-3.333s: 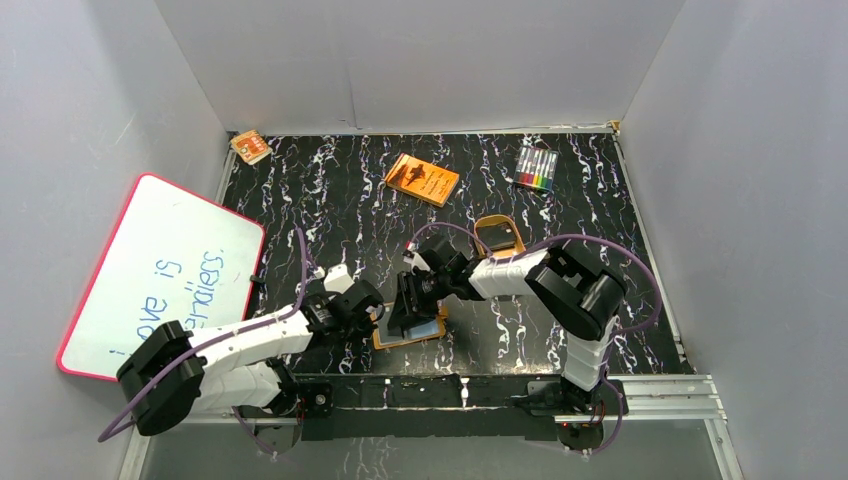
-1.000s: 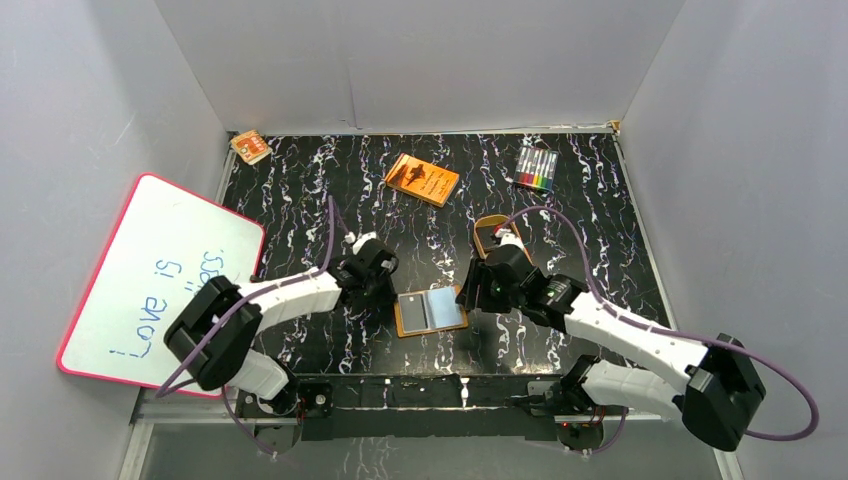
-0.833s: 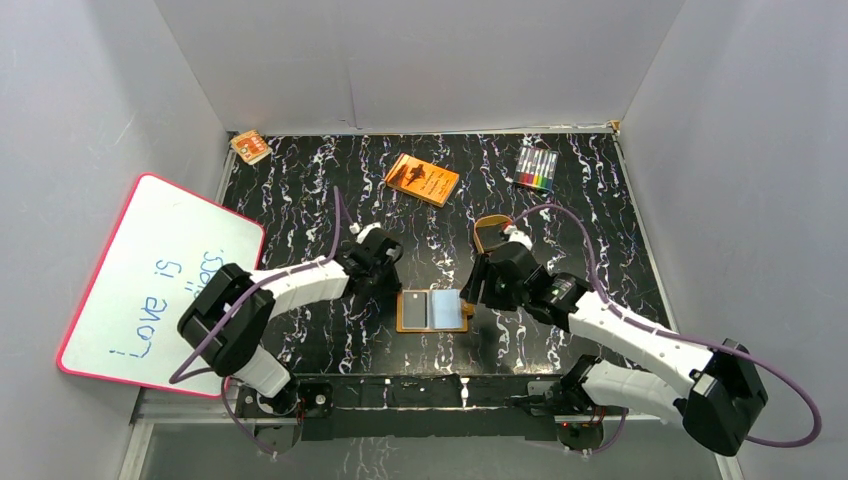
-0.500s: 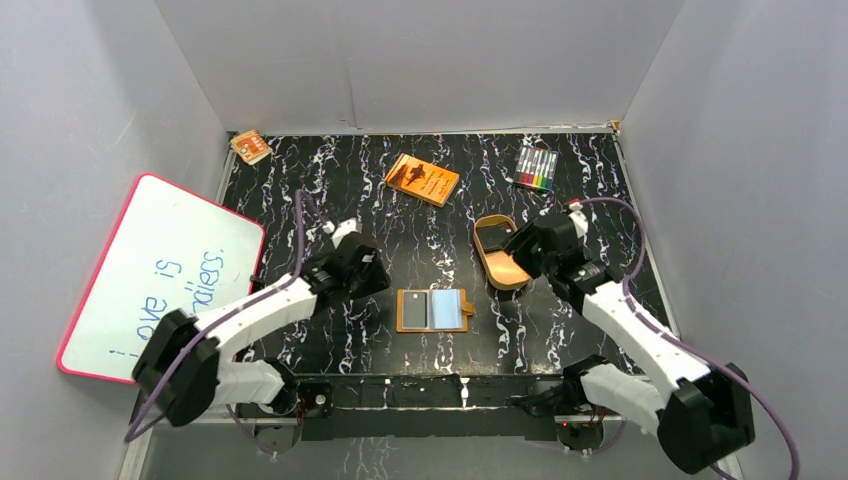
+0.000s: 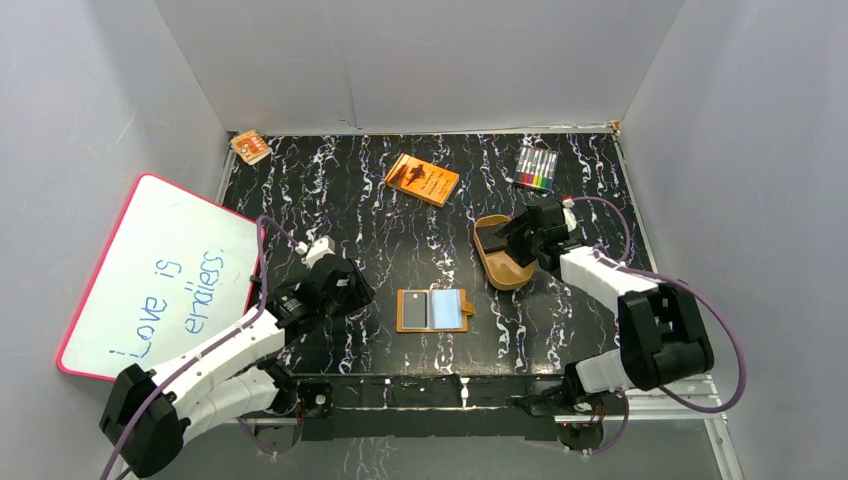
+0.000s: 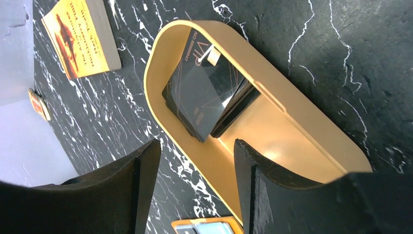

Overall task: Put the credit cards into the card holder
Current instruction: Adjust the card holder at the center of the board, then pick up the credit card from the storage box.

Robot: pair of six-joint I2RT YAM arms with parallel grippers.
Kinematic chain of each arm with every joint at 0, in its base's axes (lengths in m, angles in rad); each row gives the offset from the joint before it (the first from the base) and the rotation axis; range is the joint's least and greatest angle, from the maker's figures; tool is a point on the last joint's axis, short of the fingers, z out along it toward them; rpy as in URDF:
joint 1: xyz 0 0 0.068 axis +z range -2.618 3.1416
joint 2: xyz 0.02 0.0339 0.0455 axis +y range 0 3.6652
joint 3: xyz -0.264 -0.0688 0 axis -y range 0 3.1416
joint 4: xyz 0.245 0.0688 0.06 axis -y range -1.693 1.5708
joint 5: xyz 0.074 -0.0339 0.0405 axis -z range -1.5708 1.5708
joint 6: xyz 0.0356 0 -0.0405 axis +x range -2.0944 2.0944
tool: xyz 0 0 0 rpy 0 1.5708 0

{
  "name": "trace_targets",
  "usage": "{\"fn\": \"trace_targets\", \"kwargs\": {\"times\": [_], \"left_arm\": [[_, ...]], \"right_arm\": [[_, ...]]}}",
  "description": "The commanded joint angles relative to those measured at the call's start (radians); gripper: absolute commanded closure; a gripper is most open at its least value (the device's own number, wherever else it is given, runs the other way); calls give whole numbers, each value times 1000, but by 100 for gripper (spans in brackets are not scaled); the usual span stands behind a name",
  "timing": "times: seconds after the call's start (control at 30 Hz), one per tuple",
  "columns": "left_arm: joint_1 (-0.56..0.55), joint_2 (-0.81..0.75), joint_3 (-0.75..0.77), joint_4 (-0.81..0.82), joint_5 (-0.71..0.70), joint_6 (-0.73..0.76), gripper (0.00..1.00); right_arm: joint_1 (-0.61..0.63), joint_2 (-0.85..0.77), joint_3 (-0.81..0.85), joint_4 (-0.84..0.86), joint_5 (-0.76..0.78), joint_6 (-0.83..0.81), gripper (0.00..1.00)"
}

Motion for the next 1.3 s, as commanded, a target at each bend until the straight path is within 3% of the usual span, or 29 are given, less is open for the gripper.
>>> {"fn": "trace_targets", "kwargs": {"times": [0.0, 0.43, 1.1, 1.27], "left_arm": [[5, -43, -26, -21, -27, -37, 46], [5, -53, -43, -17, -22, -47, 46], [6, -46, -61, -13, 1, -70, 47], [5, -41, -65, -8, 8, -76, 48]], "right_arm": [[-6, 47, 46, 86, 13, 69, 36], [-6, 158, 75, 84, 20, 80, 41], [-6, 154, 2, 139, -24, 59, 73], [-6, 123, -13, 137, -25, 61, 73]]}}
